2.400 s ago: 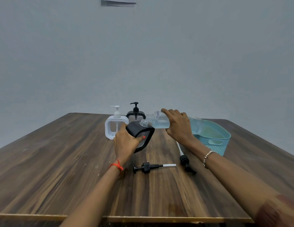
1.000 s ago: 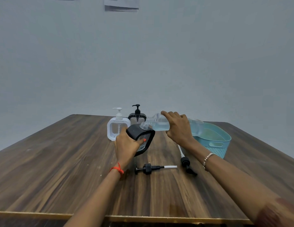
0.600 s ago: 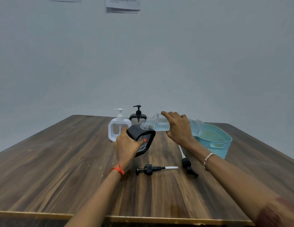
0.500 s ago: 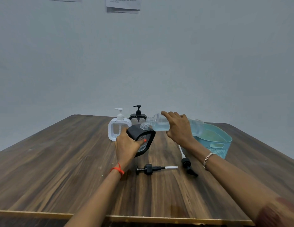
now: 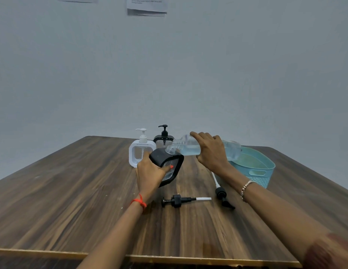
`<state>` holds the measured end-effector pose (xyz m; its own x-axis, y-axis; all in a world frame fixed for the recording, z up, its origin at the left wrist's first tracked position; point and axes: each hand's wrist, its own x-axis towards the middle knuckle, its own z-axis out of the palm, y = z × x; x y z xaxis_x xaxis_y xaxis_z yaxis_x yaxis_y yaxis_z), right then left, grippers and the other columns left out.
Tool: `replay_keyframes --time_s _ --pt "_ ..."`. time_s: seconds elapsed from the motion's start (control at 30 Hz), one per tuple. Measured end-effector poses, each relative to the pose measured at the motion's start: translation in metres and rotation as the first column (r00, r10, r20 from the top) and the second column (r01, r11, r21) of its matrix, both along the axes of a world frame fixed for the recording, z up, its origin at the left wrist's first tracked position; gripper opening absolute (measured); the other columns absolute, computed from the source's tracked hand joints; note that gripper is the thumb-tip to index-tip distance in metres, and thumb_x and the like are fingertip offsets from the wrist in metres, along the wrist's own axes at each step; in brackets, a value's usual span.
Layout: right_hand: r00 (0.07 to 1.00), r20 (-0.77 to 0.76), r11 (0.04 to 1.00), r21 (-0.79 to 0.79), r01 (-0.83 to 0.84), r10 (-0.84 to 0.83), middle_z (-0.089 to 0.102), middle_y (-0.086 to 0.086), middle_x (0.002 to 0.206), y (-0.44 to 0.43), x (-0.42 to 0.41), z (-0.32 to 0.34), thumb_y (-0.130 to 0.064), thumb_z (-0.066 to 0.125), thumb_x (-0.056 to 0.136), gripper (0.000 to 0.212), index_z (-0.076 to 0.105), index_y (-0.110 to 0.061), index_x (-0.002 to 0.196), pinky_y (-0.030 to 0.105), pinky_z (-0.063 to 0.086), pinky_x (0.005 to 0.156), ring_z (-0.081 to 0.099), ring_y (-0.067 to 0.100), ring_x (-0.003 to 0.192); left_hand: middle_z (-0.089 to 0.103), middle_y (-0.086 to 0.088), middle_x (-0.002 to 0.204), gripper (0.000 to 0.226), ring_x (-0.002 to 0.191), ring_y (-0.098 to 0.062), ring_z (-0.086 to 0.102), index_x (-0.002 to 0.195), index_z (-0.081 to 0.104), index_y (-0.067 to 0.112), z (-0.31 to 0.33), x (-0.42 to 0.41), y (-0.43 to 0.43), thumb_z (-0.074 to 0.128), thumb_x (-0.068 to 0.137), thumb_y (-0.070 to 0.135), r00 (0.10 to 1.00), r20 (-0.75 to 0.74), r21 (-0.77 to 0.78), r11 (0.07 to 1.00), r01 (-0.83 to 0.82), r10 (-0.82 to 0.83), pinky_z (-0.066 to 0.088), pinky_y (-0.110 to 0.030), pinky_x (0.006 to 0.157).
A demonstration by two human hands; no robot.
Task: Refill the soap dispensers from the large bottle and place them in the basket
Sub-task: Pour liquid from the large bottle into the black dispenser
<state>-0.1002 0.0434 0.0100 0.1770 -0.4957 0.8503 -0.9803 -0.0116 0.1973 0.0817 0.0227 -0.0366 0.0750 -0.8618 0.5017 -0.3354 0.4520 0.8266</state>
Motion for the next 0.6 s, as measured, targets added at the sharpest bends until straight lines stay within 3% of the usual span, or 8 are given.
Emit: replay_keyframes --time_s 0.6 --pt "1.0 -0.01 1.0 -0.005 -0.009 0.009 0.065 0.001 0.077 -0.0017 0.0057 -0.0006 0.006 0.075 0.038 0.069 0.063 -0.013 0.104 0.031 0.044 0.058 0.063 0.024 0.066 0.069 -0.006 0.102 0.064 0.099 -0.027 0.061 0.113 0.057 0.013 -0.0032 0.006 0.0001 0.086 0.058 0.028 1.0 -0.011 -0.024 1.0 -0.016 0.015 0.038 -0.022 0.074"
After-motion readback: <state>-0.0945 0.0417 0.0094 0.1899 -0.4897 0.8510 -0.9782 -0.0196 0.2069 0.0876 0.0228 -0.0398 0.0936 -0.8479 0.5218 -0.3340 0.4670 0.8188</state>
